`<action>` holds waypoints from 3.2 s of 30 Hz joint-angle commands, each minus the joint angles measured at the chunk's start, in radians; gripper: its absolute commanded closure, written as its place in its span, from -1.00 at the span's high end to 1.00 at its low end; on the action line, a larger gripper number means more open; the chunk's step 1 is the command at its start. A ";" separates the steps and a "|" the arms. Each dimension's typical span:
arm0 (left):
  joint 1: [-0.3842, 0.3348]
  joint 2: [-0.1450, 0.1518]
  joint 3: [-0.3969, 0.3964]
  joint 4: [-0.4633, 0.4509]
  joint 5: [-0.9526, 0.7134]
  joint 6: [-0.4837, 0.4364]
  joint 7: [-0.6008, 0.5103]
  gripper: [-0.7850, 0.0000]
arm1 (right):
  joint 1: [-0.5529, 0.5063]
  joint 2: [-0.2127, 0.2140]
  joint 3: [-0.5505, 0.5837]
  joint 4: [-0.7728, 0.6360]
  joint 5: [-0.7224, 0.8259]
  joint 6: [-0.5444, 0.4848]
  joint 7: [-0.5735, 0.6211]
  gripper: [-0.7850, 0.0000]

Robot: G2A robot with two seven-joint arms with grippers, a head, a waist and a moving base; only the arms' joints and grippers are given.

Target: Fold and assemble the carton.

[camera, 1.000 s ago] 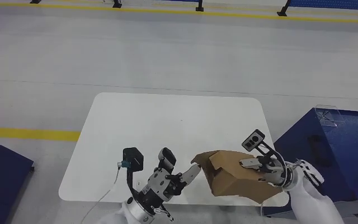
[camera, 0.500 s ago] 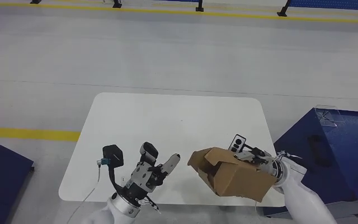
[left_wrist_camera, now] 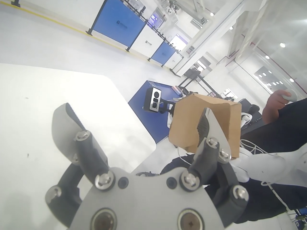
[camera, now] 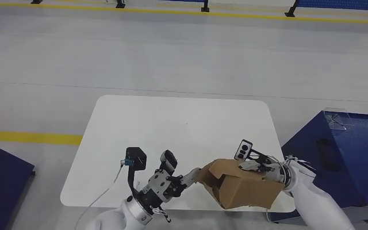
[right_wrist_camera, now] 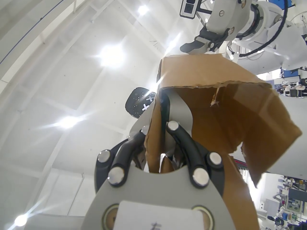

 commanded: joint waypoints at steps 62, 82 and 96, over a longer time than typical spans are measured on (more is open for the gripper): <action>0.093 0.022 -0.192 -0.051 -0.164 -0.002 -0.104 1.00 | 0.104 0.038 -0.023 0.020 0.226 0.203 -0.478 -1.00; 0.093 0.022 -0.192 -0.051 -0.164 -0.002 -0.104 1.00 | 0.246 0.029 -0.038 -0.195 1.470 -0.822 -2.708 -1.00; 0.093 0.022 -0.192 -0.051 -0.164 -0.002 -0.104 1.00 | 0.455 -0.086 -0.369 0.109 1.529 -0.973 -2.557 -0.57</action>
